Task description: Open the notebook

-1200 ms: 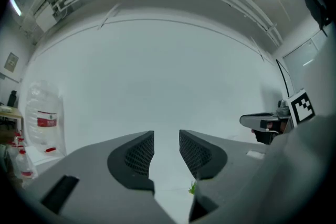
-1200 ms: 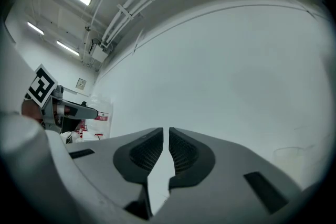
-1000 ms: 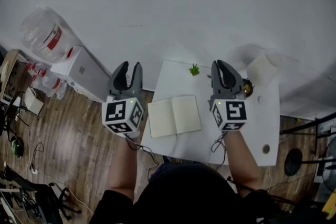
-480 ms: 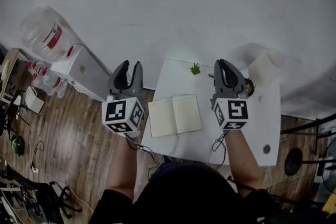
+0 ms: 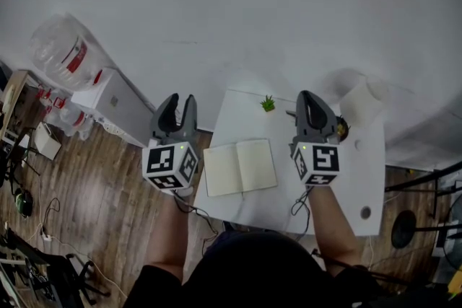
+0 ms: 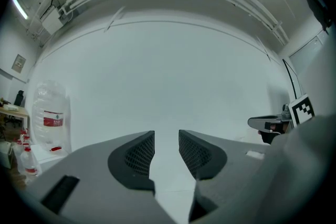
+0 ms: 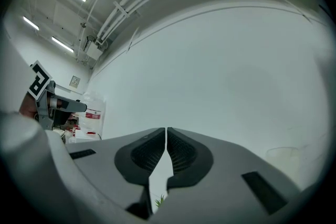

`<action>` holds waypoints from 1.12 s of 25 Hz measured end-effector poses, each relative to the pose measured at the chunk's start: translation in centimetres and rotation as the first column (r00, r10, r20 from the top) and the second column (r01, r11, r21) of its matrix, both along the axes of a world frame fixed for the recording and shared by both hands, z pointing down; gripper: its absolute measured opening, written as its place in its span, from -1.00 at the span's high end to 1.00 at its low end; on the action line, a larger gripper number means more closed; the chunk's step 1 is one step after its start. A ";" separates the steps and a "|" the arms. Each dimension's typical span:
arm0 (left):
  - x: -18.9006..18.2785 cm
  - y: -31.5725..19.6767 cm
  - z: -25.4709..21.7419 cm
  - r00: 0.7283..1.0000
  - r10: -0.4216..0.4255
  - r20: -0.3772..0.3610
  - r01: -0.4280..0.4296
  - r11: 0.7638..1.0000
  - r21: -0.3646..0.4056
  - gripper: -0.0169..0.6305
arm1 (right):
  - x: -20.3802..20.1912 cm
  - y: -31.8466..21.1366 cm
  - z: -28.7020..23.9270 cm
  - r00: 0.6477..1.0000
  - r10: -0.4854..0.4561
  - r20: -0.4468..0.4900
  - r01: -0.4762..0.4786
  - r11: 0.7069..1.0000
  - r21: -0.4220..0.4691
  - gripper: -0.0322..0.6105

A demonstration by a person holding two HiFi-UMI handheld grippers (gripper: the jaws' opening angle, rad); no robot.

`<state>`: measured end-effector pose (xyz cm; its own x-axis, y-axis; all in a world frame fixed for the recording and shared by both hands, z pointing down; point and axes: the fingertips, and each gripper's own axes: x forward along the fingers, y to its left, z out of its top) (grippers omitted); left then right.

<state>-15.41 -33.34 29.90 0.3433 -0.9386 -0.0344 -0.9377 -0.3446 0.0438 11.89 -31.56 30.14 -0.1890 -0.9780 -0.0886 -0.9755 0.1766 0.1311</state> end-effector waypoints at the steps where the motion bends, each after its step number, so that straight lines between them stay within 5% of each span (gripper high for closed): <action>1: 0.1 0.0 0.0 1.000 0.000 0.001 0.000 1.000 0.001 0.51 | 0.0 0.0 0.0 1.000 -0.001 -0.004 0.001 1.000 0.000 0.85; 28: 0.4 1.2 0.6 1.000 0.023 -0.014 -0.024 1.000 -0.021 0.52 | -0.4 1.0 0.2 0.999 -0.033 0.016 0.033 0.999 -0.004 0.86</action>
<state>-15.02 -32.17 30.45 0.3649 -0.9308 -0.0198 -0.9287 -0.3655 0.0635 11.52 -30.54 30.30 -0.2197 -0.9716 -0.0876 -0.9712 0.2093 0.1143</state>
